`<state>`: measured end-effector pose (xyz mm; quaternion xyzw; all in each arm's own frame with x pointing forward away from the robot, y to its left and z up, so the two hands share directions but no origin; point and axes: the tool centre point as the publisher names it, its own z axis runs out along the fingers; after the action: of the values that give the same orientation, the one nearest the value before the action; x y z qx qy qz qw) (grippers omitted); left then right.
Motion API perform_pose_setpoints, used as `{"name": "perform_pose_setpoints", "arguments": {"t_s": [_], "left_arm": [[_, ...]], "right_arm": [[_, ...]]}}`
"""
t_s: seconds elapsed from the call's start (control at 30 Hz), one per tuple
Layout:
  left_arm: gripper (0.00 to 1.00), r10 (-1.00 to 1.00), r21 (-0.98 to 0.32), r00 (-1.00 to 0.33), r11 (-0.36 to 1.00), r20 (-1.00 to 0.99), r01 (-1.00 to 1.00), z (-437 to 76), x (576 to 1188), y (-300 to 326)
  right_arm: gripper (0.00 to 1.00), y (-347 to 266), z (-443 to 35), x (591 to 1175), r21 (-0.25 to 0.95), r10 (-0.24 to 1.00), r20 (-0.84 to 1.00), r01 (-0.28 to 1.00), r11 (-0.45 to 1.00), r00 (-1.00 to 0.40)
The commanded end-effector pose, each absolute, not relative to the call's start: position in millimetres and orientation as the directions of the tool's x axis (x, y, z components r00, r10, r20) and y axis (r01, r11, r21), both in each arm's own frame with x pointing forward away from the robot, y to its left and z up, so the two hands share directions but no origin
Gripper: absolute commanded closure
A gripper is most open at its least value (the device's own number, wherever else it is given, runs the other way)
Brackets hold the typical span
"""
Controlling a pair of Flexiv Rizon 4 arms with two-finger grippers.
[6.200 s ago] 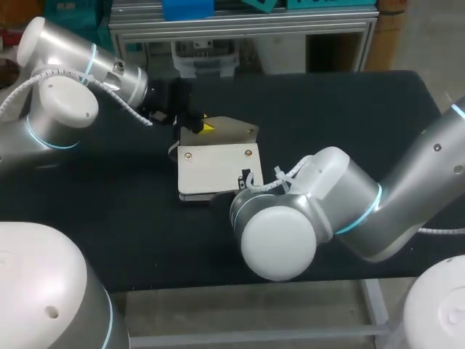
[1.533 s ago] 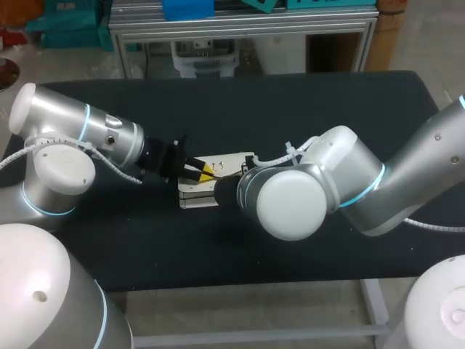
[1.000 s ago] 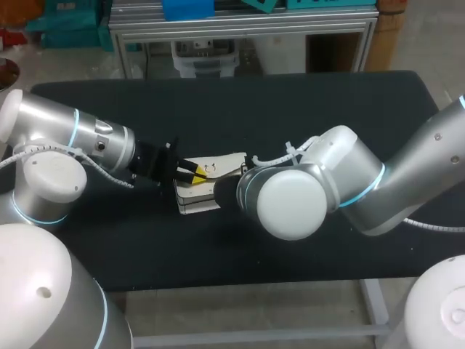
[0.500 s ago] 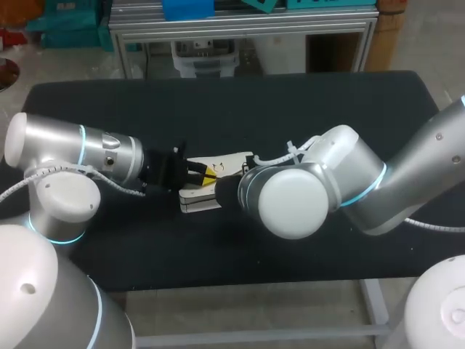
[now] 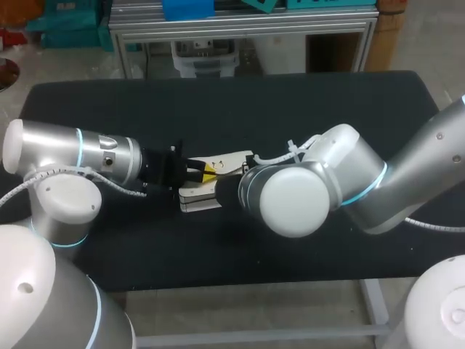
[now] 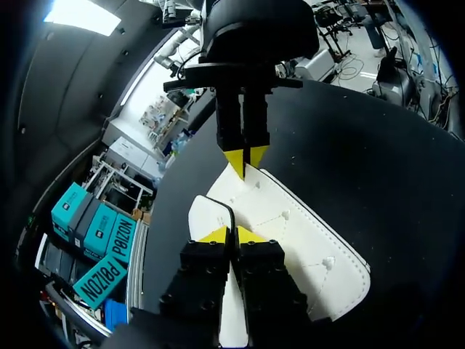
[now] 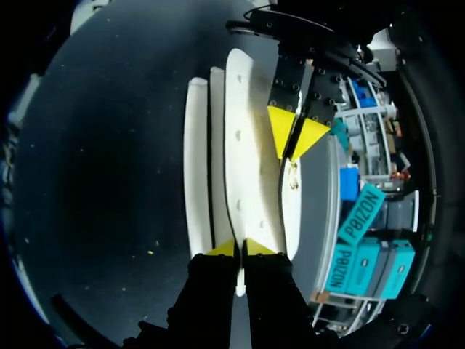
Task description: Pick up the bag, open it, inspect its contents, close it, and place it on the opposite side
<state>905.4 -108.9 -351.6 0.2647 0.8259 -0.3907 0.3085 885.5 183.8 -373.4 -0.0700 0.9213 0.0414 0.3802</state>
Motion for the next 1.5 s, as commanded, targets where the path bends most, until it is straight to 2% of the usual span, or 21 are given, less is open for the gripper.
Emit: {"name": "perform_pose_setpoints", "arguments": {"t_s": [0.03, 0.23, 0.33, 0.4, 0.7, 0.73, 0.77, 0.8, 1.1, 1.5], "left_arm": [[0.56, 0.189, -0.483, -0.668, 0.554, -0.72, 0.678, -354.9, 904.6, -112.2], [0.62, 0.171, -0.475, -0.65, 0.551, -0.74, 0.686, -351.1, 904.1, -111.3], [0.75, 0.16, -0.454, -0.621, 0.549, -0.767, 0.702, -346.2, 904.1, -111.5], [0.78, 0.159, -0.436, -0.604, 0.554, -0.781, 0.709, -344.8, 904.7, -111.8], [0.77, 0.173, -0.395, -0.588, 0.59, -0.79, 0.704, -356.9, 912.3, -113.2], [0.81, 0.167, -0.388, -0.585, 0.601, -0.794, 0.699, -358.0, 913.2, -113.4], [0.95, 0.167, -0.387, -0.583, 0.601, -0.795, 0.699, -358.8, 913.7, -113.4], [1.0, 0.167, -0.387, -0.583, 0.601, -0.795, 0.7, -359.2, 913.4, -113.1], [1.0, 0.208, -0.325, -0.532, 0.597, -0.821, 0.734, -360.8, 885.6, -104.3], [1.0, 0.151, -0.374, -0.558, 0.598, -0.816, 0.709, -373.0, 886.4, -93.9]], "right_arm": [[1.0, 180.6, -378.3, 884.9, 0.045, -0.004, -0.971, -0.2, 0.979, -0.239], [1.0, 180.6, -378.3, 884.9, 0.045, -0.004, -0.971, -0.2, 0.979, -0.239], [1.0, 180.6, -378.3, 884.9, 0.045, -0.004, -0.971, -0.2, 0.979, -0.239], [1.0, 180.6, -378.3, 884.9, 0.045, -0.004, -0.971, -0.2, 0.979, -0.239], [1.0, 180.6, -378.3, 884.9, 0.045, -0.004, -0.971, -0.2, 0.979, -0.239], [1.0, 180.6, -378.3, 884.9, 0.045, -0.004, -0.971, -0.2, 0.979, -0.239], [1.0, 180.6, -378.3, 884.9, 0.045, -0.004, -0.971, -0.2, 0.979, -0.239], [1.0, 180.6, -378.3, 884.9, 0.045, -0.004, -0.971, -0.2, 0.979, -0.239], [1.0, 180.6, -378.3, 884.9, 0.045, -0.004, -0.971, -0.2, 0.979, -0.239], [1.0, 180.6, -378.3, 884.9, 0.045, -0.004, -0.971, -0.2, 0.979, -0.239]]}}
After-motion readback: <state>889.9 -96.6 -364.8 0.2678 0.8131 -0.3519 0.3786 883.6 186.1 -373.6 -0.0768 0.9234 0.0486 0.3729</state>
